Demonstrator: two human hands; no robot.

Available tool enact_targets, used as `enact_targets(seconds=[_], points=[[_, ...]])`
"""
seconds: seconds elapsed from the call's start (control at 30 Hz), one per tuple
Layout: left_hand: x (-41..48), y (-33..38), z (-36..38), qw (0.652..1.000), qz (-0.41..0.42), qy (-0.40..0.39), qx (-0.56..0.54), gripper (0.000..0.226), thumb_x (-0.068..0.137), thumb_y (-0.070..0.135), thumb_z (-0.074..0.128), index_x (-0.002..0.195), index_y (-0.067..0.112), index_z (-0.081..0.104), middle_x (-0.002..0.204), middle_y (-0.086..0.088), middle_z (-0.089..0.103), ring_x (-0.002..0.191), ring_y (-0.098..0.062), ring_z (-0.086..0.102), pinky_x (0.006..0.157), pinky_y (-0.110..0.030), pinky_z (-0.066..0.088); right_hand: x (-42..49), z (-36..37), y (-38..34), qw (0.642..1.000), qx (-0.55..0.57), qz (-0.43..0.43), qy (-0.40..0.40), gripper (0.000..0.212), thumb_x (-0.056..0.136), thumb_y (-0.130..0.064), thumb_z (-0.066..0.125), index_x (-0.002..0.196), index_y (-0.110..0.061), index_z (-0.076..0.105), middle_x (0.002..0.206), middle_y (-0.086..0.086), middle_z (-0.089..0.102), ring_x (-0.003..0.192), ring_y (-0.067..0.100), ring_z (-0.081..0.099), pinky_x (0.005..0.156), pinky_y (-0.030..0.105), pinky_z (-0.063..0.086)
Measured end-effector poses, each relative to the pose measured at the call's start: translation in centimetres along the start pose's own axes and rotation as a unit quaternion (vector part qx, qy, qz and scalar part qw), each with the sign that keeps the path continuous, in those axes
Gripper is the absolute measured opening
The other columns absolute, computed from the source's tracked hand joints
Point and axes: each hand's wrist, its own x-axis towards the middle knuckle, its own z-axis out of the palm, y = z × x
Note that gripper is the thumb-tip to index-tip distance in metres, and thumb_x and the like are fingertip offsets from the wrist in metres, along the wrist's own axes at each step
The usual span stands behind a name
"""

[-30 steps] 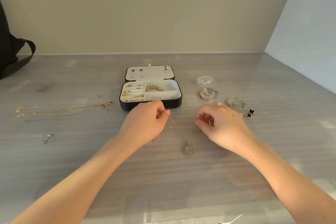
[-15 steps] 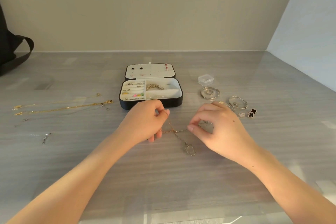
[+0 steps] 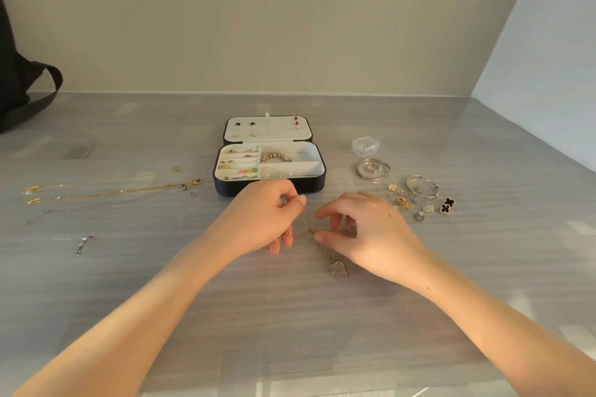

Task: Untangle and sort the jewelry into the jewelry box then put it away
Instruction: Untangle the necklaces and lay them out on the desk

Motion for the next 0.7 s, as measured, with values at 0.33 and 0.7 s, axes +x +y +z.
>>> enact_targets(seconds=[0.33, 0.7], points=[[-0.6, -1.3, -1.1, 0.979, 0.087, 0.043, 0.181, 0.022, 0.092, 0.037, 0.047, 0.073, 0.028, 0.044, 0.057, 0.008, 0.054, 0.052, -0.003, 0.052, 0.054, -0.023, 0.040, 0.9, -1.1, 0.3, 0.990, 0.019, 0.032, -0.134, 0.033, 0.070, -0.046, 0.075, 0.097, -0.032, 0.062, 0.097, -0.014, 0.054, 0.093, 0.003, 0.046, 0.083, 0.022, 0.039], [-1.3, -2.0, -0.6, 0.927, 0.184, 0.066, 0.319, 0.009, 0.079, 0.019, 0.056, 0.087, 0.022, 0.058, 0.086, 0.007, 0.055, 0.081, -0.020, 0.054, 0.070, -0.031, 0.037, -0.5, -2.4, 2.0, 0.993, 0.046, -0.046, -0.097, 0.039, 0.058, -0.073, 0.060, 0.087, -0.048, 0.056, 0.098, -0.024, 0.053, 0.098, -0.003, 0.046, 0.082, 0.011, 0.034]])
